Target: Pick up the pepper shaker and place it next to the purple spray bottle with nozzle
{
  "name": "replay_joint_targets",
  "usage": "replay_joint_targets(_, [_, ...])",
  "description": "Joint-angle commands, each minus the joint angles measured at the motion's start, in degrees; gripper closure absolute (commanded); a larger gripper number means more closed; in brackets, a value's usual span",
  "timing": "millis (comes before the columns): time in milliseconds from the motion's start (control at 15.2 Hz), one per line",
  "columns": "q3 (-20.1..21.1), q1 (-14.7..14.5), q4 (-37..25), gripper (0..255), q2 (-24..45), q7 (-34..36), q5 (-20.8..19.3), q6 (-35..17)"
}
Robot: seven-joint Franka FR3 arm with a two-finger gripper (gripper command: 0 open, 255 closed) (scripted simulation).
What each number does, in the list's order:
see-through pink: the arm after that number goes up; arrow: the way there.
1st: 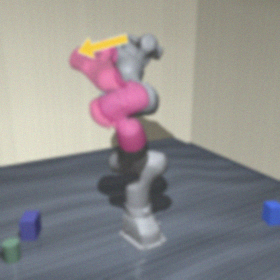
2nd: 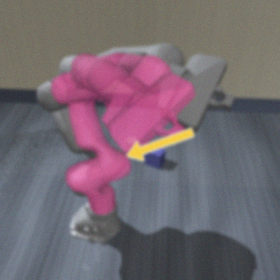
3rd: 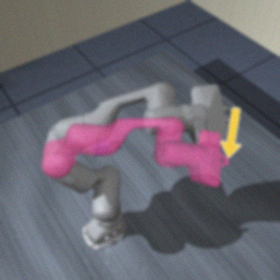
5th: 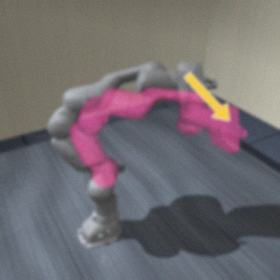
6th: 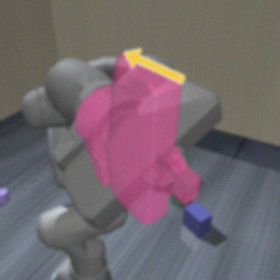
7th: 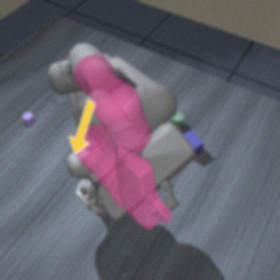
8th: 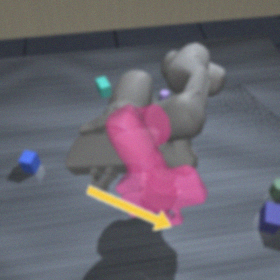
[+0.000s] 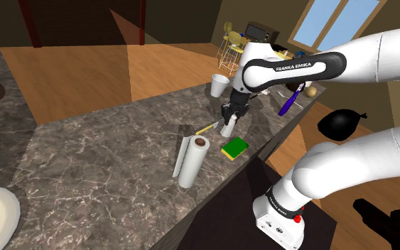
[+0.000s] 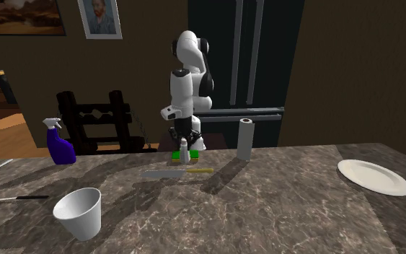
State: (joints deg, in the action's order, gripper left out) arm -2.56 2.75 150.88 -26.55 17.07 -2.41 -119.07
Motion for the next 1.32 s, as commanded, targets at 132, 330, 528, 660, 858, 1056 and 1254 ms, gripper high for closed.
replay_joint_targets(132, [0.1, 0.0, -2.0, 255, -1.6, 0.0, 0.1, 3.7])
replay_joint_targets(330, [0.2, 0.0, -3.7, 255, -2.6, 0.0, 0.1, 6.3])
replay_joint_targets(528, [0.2, -0.1, -5.4, 255, -3.4, -0.1, 0.2, 8.9])
replay_joint_targets(660, [0.3, -0.1, -6.7, 255, -3.9, -0.1, 0.2, 10.5])
replay_joint_targets(858, [0.3, -0.1, -8.6, 255, -4.4, -0.1, 0.2, 13.0])
replay_joint_targets(1056, [0.3, -0.1, -10.6, 255, -4.9, -0.2, 0.3, 15.5])
replay_joint_targets(1254, [0.4, -0.1, -12.7, 255, -5.2, -0.2, 0.3, 17.9])
